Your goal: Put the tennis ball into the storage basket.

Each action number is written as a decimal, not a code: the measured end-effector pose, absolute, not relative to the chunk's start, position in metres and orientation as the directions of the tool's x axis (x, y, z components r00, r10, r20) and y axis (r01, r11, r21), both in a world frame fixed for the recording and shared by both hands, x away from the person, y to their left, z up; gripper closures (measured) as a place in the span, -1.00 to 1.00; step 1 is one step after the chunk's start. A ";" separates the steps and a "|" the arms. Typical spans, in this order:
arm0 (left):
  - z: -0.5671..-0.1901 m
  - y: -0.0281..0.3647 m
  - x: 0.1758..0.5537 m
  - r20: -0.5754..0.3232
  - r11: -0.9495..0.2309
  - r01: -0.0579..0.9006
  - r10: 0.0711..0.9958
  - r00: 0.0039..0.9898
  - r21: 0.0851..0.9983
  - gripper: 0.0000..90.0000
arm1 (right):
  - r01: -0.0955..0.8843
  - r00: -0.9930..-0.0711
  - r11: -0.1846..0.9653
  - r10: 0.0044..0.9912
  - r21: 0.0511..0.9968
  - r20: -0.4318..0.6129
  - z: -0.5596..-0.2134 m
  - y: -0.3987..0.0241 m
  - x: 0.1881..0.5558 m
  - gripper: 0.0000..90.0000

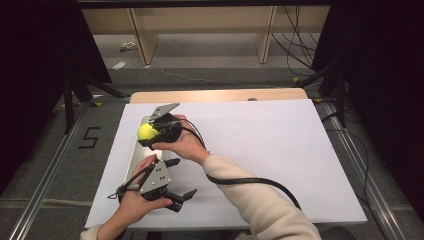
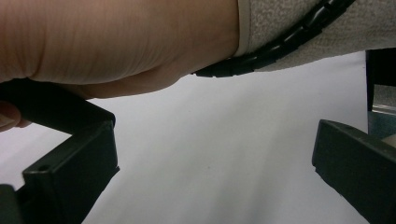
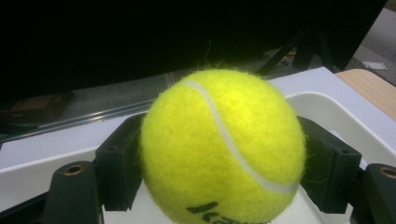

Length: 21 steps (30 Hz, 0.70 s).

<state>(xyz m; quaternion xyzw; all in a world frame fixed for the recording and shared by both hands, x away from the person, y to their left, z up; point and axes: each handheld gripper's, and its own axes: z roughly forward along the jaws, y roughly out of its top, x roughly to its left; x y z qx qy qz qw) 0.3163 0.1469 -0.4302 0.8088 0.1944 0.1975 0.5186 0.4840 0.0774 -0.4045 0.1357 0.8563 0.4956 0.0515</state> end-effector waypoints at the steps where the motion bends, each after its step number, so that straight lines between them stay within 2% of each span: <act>1: -0.430 0.147 0.316 0.117 -0.386 0.110 0.519 0.847 0.916 -1.00 | 0.183 -0.958 0.472 0.284 0.862 0.048 -0.405 0.078 0.484 -0.42; 21: -0.430 0.147 0.316 0.117 -0.387 0.109 0.517 0.848 0.916 -1.00 | 0.194 -0.957 0.491 0.285 0.849 0.053 -0.410 0.079 0.486 -0.42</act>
